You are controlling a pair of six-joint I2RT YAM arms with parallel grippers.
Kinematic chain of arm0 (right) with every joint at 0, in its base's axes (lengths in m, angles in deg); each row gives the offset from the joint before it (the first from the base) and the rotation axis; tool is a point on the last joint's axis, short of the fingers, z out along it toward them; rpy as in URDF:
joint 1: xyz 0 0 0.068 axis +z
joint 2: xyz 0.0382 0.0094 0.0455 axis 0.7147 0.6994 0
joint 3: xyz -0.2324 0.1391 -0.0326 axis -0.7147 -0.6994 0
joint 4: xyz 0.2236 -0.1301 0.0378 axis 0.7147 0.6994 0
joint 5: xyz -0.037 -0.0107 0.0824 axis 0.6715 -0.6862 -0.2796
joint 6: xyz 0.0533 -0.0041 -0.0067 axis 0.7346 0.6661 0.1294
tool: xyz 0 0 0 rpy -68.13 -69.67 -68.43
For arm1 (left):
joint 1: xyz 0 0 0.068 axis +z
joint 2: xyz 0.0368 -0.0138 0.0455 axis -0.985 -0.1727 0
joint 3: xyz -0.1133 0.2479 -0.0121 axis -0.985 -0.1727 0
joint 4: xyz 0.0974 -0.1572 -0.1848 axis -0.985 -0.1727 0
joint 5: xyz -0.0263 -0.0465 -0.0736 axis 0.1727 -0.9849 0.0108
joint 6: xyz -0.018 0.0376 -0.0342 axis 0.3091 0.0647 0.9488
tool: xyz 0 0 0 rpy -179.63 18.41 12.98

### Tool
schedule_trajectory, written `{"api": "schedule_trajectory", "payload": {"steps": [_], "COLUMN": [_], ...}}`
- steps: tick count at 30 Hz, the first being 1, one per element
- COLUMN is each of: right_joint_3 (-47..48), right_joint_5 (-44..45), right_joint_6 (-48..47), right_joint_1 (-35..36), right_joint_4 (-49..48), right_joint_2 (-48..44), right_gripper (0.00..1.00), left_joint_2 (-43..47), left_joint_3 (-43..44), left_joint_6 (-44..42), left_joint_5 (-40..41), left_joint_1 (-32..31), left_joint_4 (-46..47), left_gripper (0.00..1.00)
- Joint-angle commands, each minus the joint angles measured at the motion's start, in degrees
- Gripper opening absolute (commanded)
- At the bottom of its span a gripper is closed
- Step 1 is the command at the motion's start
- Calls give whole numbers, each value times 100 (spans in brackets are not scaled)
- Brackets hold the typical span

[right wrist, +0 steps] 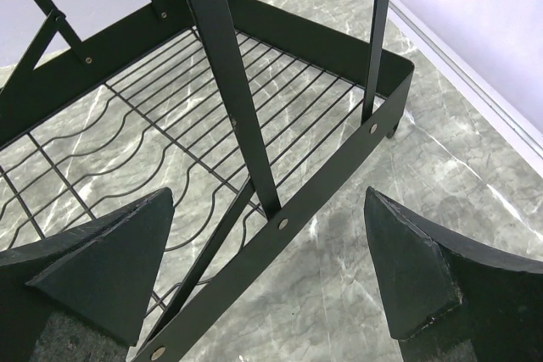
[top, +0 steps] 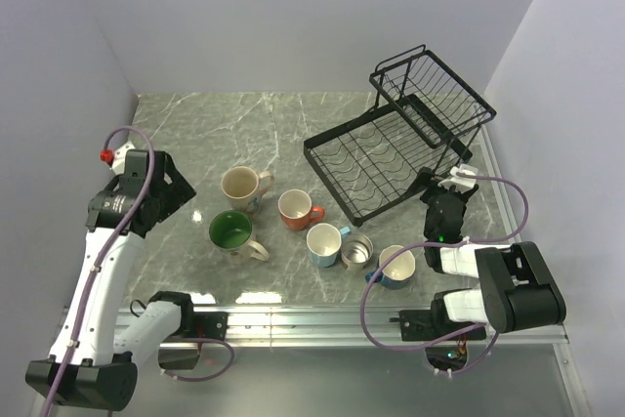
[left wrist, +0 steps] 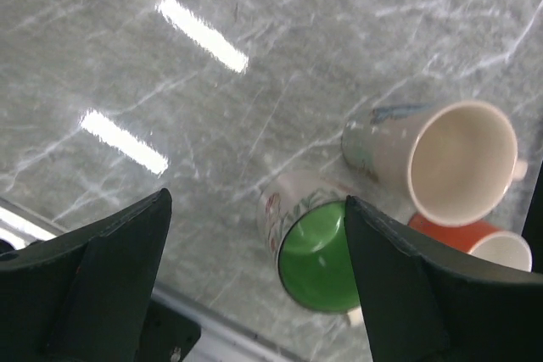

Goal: Load the cups into the dish rack

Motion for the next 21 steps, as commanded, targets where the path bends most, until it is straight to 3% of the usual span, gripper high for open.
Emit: {"api": "schedule_trajectory", "payload": {"steps": [1, 5, 7, 9, 11, 16, 21], "right_joint_3": [138, 112, 251, 620, 1086, 1982, 2440], "right_joint_5": [-103, 324, 265, 897, 1004, 653, 336], "right_joint_6": [-19, -80, -256, -152, -72, 656, 1799], "right_joint_1": [-85, 37, 160, 275, 275, 451, 1214], "right_joint_4": [-231, -353, 40, 1561, 2315, 4854, 7041], "right_joint_2": [-45, -123, -473, -956, -1633, -3128, -4051], "right_gripper": [100, 100, 100, 100, 100, 100, 100], "left_joint_2": [8, 114, 132, 105, 88, 79, -122], "left_joint_3": [263, 62, -219, -395, -597, -958, -1494], "left_joint_6": [-202, -377, -439, -527, -553, -536, -422], "left_joint_5": [-491, -1193, -1475, -1564, -1695, -1836, -2126], "left_joint_1": [-22, -22, -22, -22, -22, -74, -180], "left_joint_4": [-820, -865, -768, -672, -592, -286, 242], "left_gripper": [86, 85, 84, 83, 82, 79, 77]}}
